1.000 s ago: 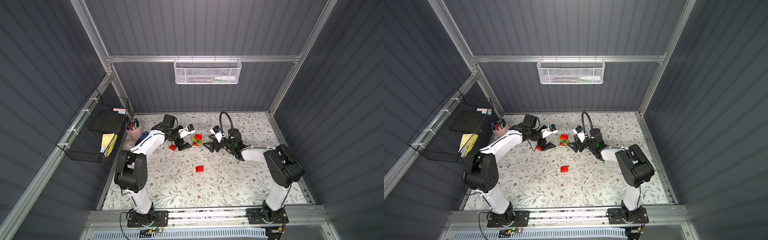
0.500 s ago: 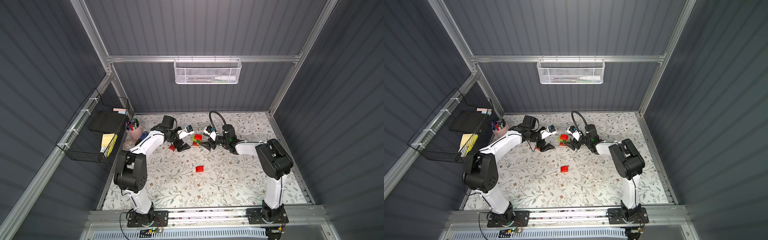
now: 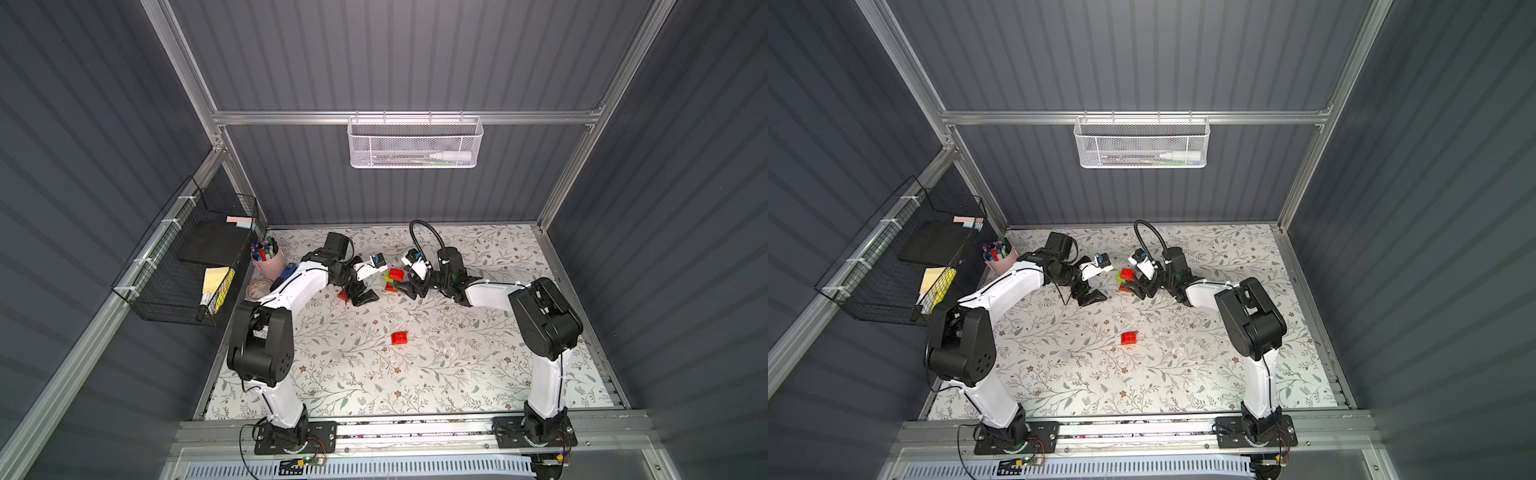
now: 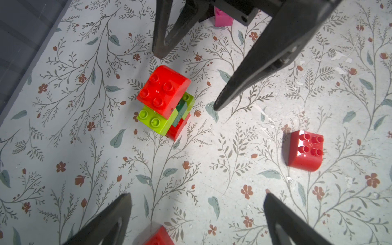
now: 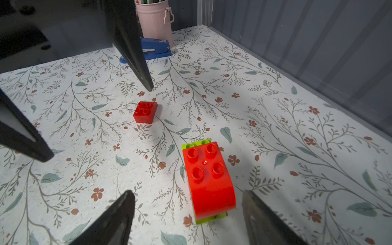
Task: Assemble the letter s with lego
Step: Adjust the lego brick at the center of the board.
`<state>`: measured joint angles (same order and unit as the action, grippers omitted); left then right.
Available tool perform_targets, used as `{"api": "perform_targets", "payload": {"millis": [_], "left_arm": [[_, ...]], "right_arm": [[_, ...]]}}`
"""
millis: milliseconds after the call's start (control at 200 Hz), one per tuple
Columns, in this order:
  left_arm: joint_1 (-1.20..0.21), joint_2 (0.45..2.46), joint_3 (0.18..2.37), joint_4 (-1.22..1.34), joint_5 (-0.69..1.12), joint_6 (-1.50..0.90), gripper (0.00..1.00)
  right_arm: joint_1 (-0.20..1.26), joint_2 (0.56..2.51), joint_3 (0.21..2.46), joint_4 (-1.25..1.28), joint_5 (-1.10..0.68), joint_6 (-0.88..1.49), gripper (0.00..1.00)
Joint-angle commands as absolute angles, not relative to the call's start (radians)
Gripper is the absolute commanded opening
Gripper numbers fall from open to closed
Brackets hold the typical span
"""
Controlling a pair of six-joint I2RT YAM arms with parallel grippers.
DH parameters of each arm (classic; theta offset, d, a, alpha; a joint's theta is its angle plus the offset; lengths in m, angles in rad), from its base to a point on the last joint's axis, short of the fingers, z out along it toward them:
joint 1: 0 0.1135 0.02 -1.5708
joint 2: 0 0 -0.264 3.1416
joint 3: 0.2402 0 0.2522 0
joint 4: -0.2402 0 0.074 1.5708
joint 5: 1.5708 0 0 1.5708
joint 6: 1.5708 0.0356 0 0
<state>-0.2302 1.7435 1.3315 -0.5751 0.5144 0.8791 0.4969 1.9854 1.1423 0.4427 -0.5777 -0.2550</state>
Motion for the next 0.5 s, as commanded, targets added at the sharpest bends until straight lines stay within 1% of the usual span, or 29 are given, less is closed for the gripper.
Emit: {"api": "perform_targets", "payload": {"millis": [0,120,150,245,390,495], "left_arm": [[-0.222,1.677,1.307,-0.599,0.527,0.880,0.99],[-0.222,1.654,1.293,-0.593,0.528,0.872,0.99],[-0.222,1.650,1.254,-0.595,0.528,0.871,0.99],[-0.222,1.631,1.235,-0.592,0.528,0.870,1.00],[-0.222,1.611,1.211,-0.589,0.526,0.859,0.99],[-0.222,1.599,1.190,-0.591,0.511,0.861,1.00]], "right_arm": [[0.500,1.968,1.109,0.435,-0.510,-0.191,0.83],[0.500,1.946,1.098,0.386,-0.496,-0.186,0.83],[0.500,1.940,1.095,0.374,-0.497,-0.179,0.83],[0.508,1.927,1.072,0.390,-0.484,-0.162,0.83],[0.511,1.926,1.074,0.374,-0.453,-0.030,0.84],[0.520,1.916,1.037,0.408,-0.396,0.031,0.85]]}}
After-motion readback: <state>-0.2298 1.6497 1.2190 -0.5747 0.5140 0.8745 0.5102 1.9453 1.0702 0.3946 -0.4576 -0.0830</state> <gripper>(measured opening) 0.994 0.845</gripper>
